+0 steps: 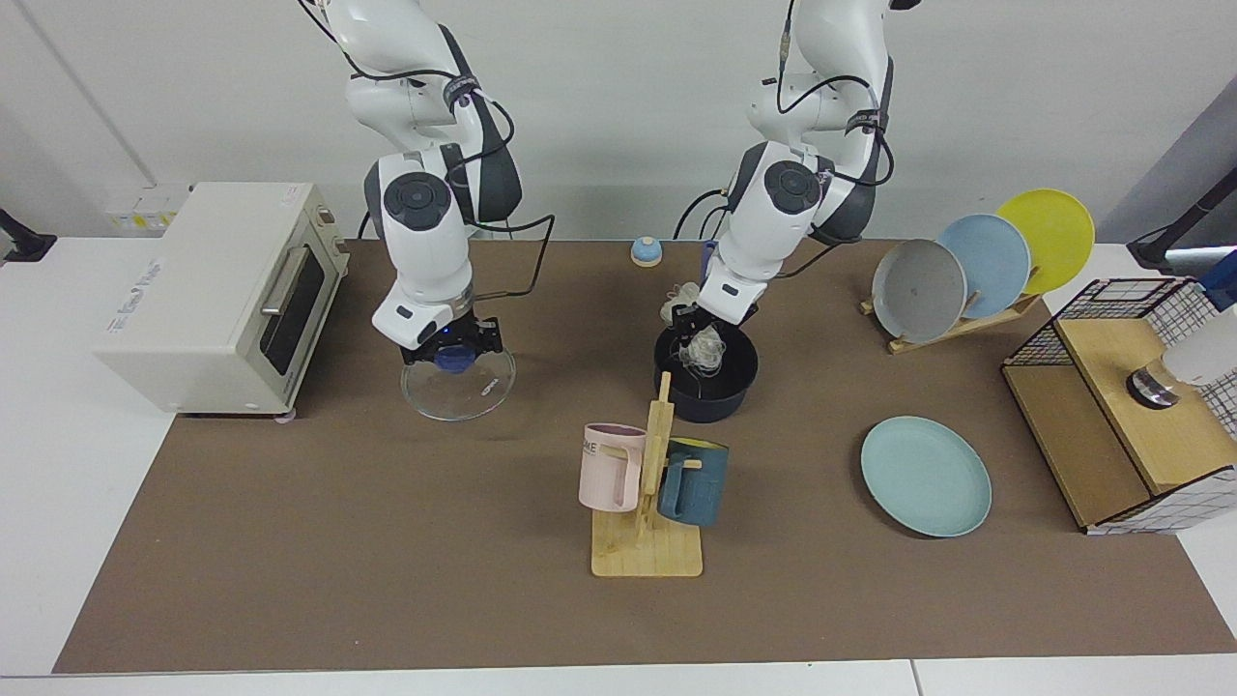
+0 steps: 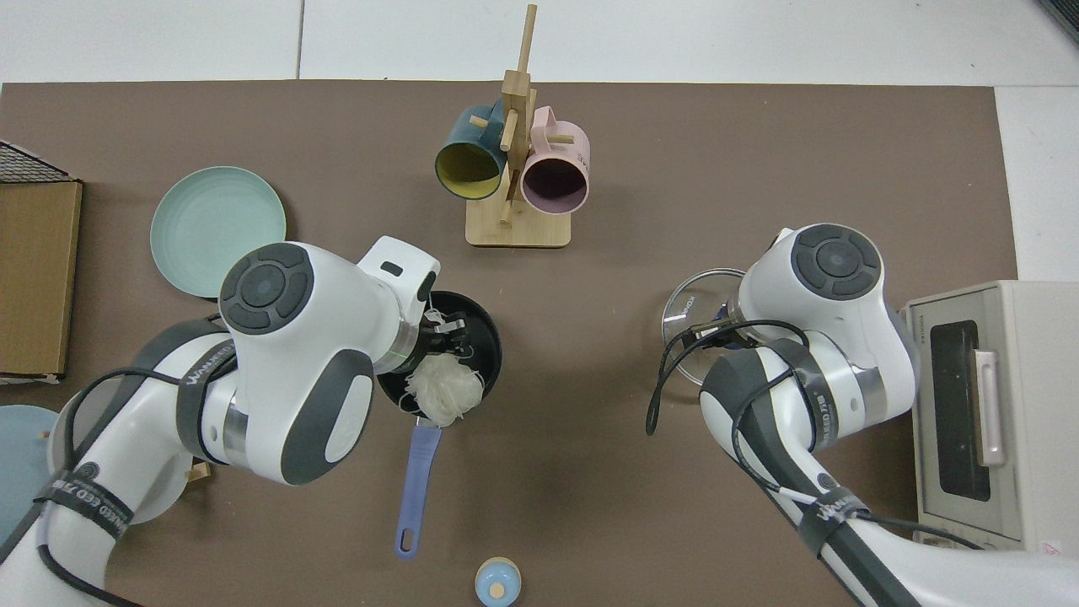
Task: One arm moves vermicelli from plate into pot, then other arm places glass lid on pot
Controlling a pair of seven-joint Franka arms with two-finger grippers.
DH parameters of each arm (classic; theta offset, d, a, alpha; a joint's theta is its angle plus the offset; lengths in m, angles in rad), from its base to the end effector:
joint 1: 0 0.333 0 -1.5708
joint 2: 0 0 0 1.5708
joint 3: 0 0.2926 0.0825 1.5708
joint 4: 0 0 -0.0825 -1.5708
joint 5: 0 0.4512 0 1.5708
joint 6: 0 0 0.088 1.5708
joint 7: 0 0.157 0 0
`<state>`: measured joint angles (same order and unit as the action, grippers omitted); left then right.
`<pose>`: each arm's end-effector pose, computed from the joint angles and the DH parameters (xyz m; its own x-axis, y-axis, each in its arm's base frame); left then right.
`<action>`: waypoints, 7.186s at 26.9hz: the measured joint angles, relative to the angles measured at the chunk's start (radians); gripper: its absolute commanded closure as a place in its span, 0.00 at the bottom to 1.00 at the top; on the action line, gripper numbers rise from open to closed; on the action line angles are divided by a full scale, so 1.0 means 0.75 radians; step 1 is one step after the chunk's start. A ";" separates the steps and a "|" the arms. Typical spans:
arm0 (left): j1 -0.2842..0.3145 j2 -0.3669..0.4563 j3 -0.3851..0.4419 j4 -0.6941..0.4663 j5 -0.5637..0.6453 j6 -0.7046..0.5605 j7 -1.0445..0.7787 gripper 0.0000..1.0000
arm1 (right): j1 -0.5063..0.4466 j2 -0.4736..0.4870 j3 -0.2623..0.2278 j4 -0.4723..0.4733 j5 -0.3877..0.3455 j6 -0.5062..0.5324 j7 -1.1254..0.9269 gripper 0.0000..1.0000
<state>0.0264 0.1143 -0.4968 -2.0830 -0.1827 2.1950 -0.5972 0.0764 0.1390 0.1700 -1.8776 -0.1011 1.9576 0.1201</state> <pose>0.5443 -0.2942 0.2697 0.9680 0.2230 -0.1154 0.2401 -0.9565 0.1656 0.6273 0.1451 0.3308 0.9853 0.1634 -0.0493 0.1668 -0.9832 0.0742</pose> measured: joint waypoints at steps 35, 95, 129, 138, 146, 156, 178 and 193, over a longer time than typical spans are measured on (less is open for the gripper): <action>0.187 -0.147 0.046 0.412 0.154 -0.537 0.190 0.00 | -0.004 -0.014 0.227 0.115 0.129 -0.027 0.245 0.85; 0.025 -0.182 0.625 0.564 0.168 -0.752 0.813 0.00 | 0.484 0.769 0.370 0.886 -0.111 -0.108 1.213 0.92; 0.080 -0.182 0.545 0.564 0.240 -0.745 0.790 0.00 | 0.484 0.796 0.387 0.927 -0.109 -0.194 1.245 0.00; 0.084 -0.182 0.549 0.565 0.240 -0.746 0.779 0.00 | 0.474 0.821 0.394 0.930 -0.109 -0.222 1.248 0.00; 0.092 -0.182 0.547 0.565 0.240 -0.746 0.779 0.00 | 0.396 0.807 0.455 1.013 -0.109 -0.295 1.248 0.00; 0.092 -0.182 0.546 0.565 0.240 -0.746 0.779 0.00 | 0.303 0.725 0.475 1.040 -0.109 -0.302 1.248 0.00; 0.093 -0.182 0.546 0.565 0.240 -0.746 0.779 0.00 | 0.246 0.389 0.013 1.040 0.034 -0.492 0.589 0.00; 0.093 -0.182 0.546 0.565 0.240 -0.746 0.779 0.00 | 0.171 0.080 -0.361 0.789 0.119 -0.636 0.111 0.00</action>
<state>0.0958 -0.0220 -0.0871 -1.6594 -0.0029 1.6358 -0.0130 0.2043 0.1993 -0.1008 -1.2862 -0.0117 1.4803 0.2035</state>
